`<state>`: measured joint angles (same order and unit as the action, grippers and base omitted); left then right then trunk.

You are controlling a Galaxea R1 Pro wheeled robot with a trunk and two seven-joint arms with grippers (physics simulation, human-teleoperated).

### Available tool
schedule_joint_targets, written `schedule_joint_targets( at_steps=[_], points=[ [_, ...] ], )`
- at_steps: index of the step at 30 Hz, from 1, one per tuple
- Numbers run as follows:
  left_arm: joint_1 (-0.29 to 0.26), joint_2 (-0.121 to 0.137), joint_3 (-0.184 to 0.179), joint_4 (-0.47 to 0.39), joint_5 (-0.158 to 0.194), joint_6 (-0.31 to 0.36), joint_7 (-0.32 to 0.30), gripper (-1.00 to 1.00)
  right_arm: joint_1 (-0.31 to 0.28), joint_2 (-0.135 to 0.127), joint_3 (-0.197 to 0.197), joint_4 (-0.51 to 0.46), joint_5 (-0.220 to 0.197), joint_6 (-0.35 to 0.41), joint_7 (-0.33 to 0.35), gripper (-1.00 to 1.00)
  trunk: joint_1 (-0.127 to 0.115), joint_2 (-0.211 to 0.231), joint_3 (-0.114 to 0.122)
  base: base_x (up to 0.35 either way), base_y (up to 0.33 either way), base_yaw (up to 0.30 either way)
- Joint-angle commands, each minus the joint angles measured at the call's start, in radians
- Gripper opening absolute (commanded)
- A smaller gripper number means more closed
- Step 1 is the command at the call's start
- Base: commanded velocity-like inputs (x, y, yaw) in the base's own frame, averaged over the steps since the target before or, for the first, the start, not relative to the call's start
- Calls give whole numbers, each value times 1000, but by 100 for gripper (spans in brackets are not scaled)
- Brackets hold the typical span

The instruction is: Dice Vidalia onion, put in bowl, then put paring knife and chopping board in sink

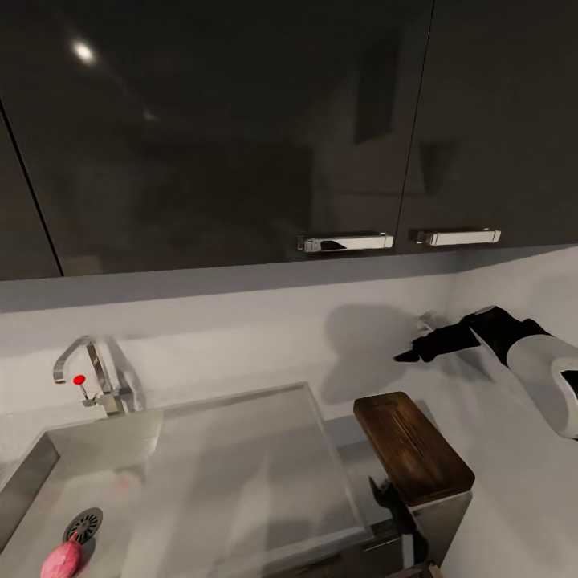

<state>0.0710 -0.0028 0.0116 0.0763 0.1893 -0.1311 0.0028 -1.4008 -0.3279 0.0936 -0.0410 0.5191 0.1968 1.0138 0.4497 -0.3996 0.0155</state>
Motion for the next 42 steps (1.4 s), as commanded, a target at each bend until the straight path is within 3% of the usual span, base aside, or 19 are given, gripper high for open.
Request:
schedule_joint_targets(
  at_steps=[1,30,42],
  points=[
    [0,0,1,2,5,-5,0,100,1,-1,8,-2,-10,10,4,100,0,0,0,0,0,0],
    [0,1,1,2,5,-7,0,100,1,1,6,-2,-10,8,-4,100,0,0,-43,0,0,0],
    [0,2,1,-2,5,-8,-4,100,1,-3,5,-4,-10,-34,-4,100,0,0,-62,0,0,0]
  ],
)
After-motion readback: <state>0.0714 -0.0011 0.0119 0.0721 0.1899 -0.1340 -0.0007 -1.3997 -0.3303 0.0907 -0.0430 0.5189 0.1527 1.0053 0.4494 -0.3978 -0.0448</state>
